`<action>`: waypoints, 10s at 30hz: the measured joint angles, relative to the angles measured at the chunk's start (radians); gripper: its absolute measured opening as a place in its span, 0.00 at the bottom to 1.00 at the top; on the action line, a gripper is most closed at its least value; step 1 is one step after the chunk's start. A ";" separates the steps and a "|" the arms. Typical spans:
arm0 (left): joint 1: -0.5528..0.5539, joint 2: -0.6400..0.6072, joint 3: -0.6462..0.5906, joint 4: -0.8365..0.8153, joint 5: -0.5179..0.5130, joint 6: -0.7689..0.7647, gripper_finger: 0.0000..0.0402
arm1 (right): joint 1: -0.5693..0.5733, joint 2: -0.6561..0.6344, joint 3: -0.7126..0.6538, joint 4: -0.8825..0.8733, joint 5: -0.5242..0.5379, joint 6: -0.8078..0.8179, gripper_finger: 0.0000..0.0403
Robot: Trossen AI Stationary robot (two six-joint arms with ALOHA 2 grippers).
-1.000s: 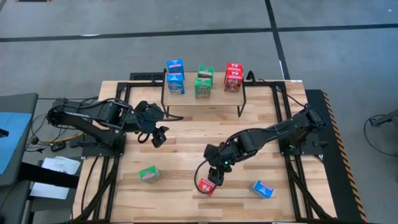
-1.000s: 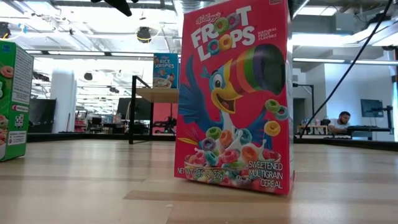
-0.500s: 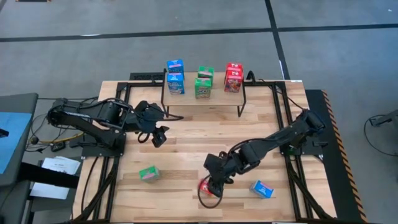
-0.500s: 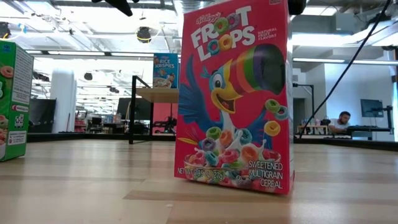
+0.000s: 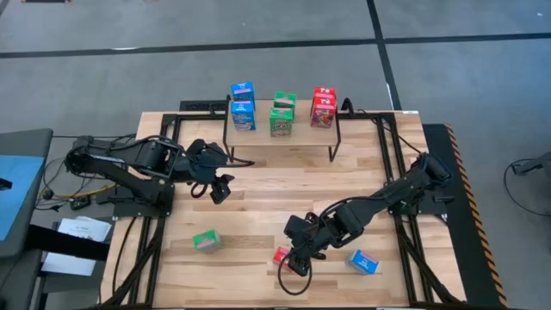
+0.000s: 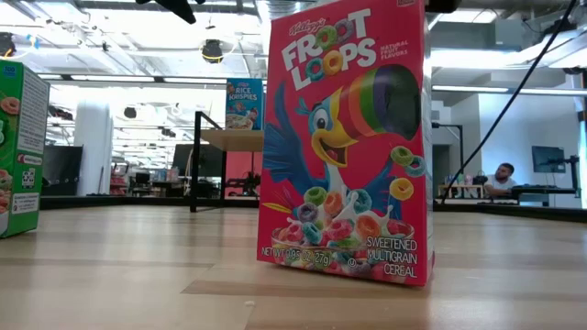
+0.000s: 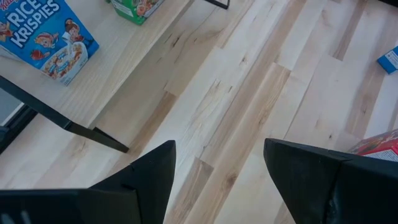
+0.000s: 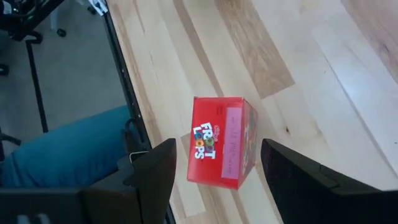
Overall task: Stack cereal on shelf
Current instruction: Put the red cereal box on the shelf aligned with the other red cereal boxes
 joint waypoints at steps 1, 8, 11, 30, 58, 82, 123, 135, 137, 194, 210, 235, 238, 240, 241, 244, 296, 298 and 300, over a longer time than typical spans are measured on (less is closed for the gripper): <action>0.000 0.000 0.000 0.000 0.000 0.000 0.58 | 0.003 0.000 0.000 0.000 0.001 0.000 0.65; 0.000 0.000 0.000 0.001 0.000 0.000 0.58 | 0.006 0.000 0.000 0.001 0.048 0.000 0.65; 0.000 0.000 0.000 0.001 0.000 0.000 0.58 | 0.016 0.014 0.003 0.006 0.050 0.013 0.65; 0.000 0.000 0.000 0.002 0.000 0.030 0.58 | 0.029 0.066 0.000 0.028 0.054 0.026 0.65; 0.000 0.000 0.000 0.001 0.000 0.037 0.58 | 0.056 0.127 0.001 0.074 0.021 0.025 0.65; 0.000 0.000 0.000 0.001 -0.001 0.038 0.58 | 0.032 0.130 0.002 -0.020 0.013 0.024 0.65; 0.000 0.000 0.001 -0.007 0.004 0.038 0.58 | -0.176 0.130 0.057 -0.179 -0.018 -0.263 0.65; 0.000 0.000 0.001 -0.007 0.005 0.037 0.58 | -0.187 0.131 0.080 -0.218 -0.015 -0.299 0.65; 0.000 0.000 0.001 -0.007 0.005 0.036 0.58 | -0.189 0.131 0.081 -0.214 -0.015 -0.292 0.65; 0.000 0.000 0.001 -0.006 0.087 0.034 0.58 | -0.180 0.126 0.082 -0.203 -0.003 -0.239 0.65; 0.000 0.000 0.001 -0.006 0.086 0.035 0.58 | -0.180 0.124 0.082 -0.156 -0.004 -0.263 0.65; 0.000 0.000 0.001 -0.005 0.086 0.035 0.58 | -0.195 0.149 0.082 -0.207 0.001 -0.265 0.97; 0.000 0.000 0.001 -0.005 0.086 0.035 0.58 | -0.195 0.159 0.083 -0.216 0.003 -0.265 0.99; 0.000 0.000 0.001 -0.005 0.086 0.035 0.58 | -0.194 0.181 0.083 -0.208 0.002 -0.265 0.99; 0.000 0.000 0.001 -0.005 0.086 0.035 0.58 | -0.194 0.187 0.080 -0.218 -0.001 -0.265 0.99; 0.000 0.000 0.001 -0.005 0.086 0.035 0.58 | -0.194 0.208 0.086 -0.203 -0.006 -0.265 0.99; 0.000 0.000 0.001 0.000 0.086 0.035 0.58 | -0.202 0.169 0.082 -0.318 -0.088 -0.315 0.53; 0.000 0.000 0.001 0.000 0.087 0.035 0.58 | -0.202 0.139 0.082 -0.339 -0.087 -0.336 0.53; 0.000 0.000 0.001 0.001 0.086 0.035 0.58 | -0.203 0.110 0.082 -0.364 -0.088 -0.361 0.53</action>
